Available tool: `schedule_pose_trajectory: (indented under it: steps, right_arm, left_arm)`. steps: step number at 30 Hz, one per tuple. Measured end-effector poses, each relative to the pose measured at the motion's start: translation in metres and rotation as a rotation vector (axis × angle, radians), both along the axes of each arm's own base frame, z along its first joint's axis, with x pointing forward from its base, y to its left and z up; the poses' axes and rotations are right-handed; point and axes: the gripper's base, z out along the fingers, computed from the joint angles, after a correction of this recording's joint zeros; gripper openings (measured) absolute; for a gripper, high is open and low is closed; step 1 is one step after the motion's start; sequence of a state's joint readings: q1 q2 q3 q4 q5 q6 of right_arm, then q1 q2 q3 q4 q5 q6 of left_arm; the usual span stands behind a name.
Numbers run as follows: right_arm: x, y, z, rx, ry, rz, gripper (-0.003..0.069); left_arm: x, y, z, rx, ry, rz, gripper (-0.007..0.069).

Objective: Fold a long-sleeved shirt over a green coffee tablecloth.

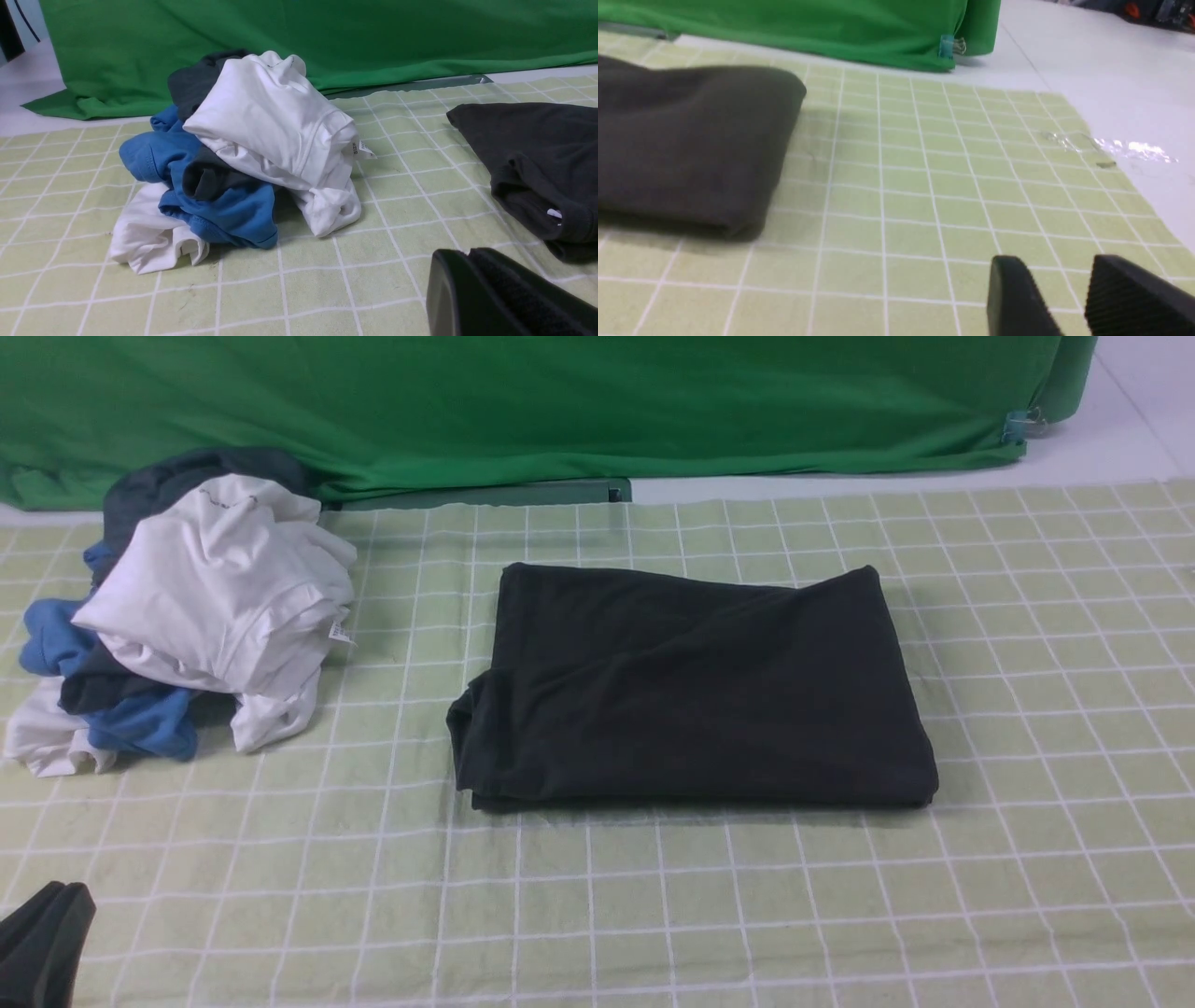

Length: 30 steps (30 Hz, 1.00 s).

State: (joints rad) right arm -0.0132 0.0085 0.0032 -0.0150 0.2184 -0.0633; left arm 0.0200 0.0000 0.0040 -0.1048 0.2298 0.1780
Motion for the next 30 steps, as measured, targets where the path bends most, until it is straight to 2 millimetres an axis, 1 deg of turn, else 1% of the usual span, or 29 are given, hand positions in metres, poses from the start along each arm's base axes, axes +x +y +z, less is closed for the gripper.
schedule_pose_trajectory:
  steps: [9,30]
  right_arm:
    - [-0.0009,0.0014,-0.0016,-0.014,0.014,0.029,0.0240]
    - [-0.0009,0.0016,-0.0020,0.000,0.018,0.030,0.0239]
  left_arm:
    - [0.0000,0.0000,-0.0003,0.000,0.003,0.000,0.0017]
    - [0.0000,0.0000,-0.0003,0.001,0.003,0.000,0.0017]
